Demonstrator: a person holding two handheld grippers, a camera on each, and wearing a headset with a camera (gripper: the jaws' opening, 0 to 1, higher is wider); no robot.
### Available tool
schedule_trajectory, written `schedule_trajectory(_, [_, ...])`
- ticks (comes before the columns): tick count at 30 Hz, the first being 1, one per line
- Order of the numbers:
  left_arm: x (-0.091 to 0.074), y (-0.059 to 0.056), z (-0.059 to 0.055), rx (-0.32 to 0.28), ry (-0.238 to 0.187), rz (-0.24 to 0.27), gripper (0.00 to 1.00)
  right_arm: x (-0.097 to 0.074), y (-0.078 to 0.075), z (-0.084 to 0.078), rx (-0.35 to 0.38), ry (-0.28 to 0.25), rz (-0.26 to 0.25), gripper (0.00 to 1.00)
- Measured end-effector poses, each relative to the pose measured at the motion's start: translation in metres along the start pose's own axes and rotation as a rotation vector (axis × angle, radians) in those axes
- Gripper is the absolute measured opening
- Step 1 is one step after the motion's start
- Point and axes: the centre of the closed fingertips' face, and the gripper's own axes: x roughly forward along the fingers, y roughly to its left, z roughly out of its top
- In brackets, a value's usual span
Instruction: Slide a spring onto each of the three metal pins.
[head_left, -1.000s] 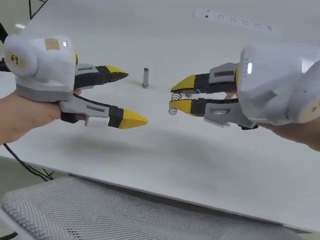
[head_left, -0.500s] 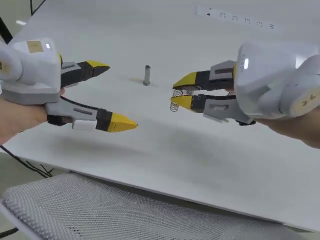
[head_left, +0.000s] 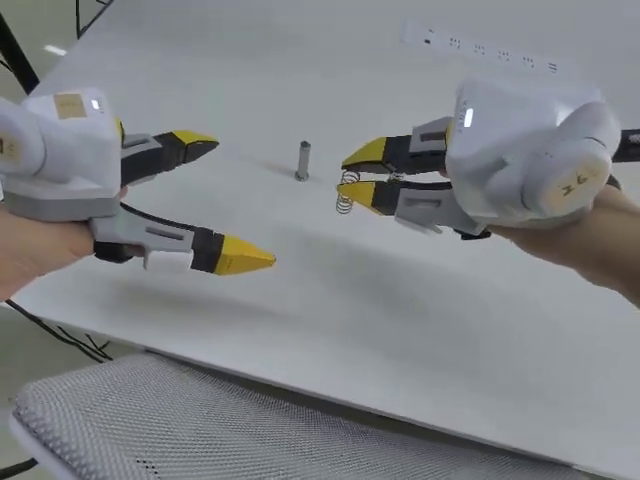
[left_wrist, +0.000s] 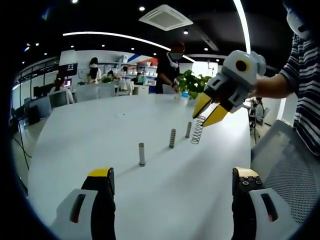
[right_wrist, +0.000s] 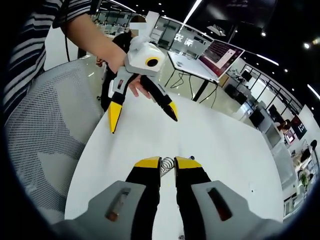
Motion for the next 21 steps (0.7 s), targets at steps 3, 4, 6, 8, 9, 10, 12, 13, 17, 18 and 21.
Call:
schedule_trajectory(3, [0.000,0.000,0.000,0.002,0.000,-0.003,0.97,0.008,-0.008,0.000,-0.007,0.009,-0.005,0.12])
schedule_trajectory(4, [0.001,0.000,0.000,0.003,-0.001,-0.003,0.97,0.011,-0.013,0.001,-0.009,0.010,-0.012,0.12])
schedule_trajectory(6, [0.000,0.000,0.001,0.002,-0.002,-0.003,0.97,0.016,-0.021,0.002,-0.002,0.010,-0.022,0.12])
schedule_trajectory(8, [0.000,0.001,0.002,0.002,-0.006,-0.002,0.97,0.020,-0.030,0.004,0.003,0.009,-0.036,0.12])
schedule_trajectory(9, [0.000,0.001,0.002,0.002,-0.005,-0.002,0.97,0.021,-0.031,0.005,0.006,0.009,-0.037,0.12])
schedule_trajectory(10, [0.000,0.001,0.002,0.001,-0.004,-0.002,0.97,0.024,-0.037,0.005,0.014,0.007,-0.041,0.12])
schedule_trajectory(12, [0.000,0.002,0.001,0.003,-0.002,-0.001,0.97,0.030,-0.049,0.004,0.023,0.006,-0.054,0.12])
schedule_trajectory(13, [-0.001,0.002,0.001,0.002,-0.003,0.000,0.97,0.031,-0.052,0.004,0.027,0.008,-0.057,0.12])
schedule_trajectory(17, [-0.002,0.003,0.000,-0.002,-0.004,0.004,0.97,0.041,-0.068,0.001,0.053,0.009,-0.071,0.12])
schedule_trajectory(18, [-0.002,0.003,0.000,-0.002,-0.005,0.005,0.97,0.042,-0.070,0.001,0.056,0.009,-0.074,0.12])
schedule_trajectory(21, [-0.002,0.004,-0.001,-0.006,-0.007,0.007,0.97,0.047,-0.073,0.001,0.078,0.009,-0.079,0.12])
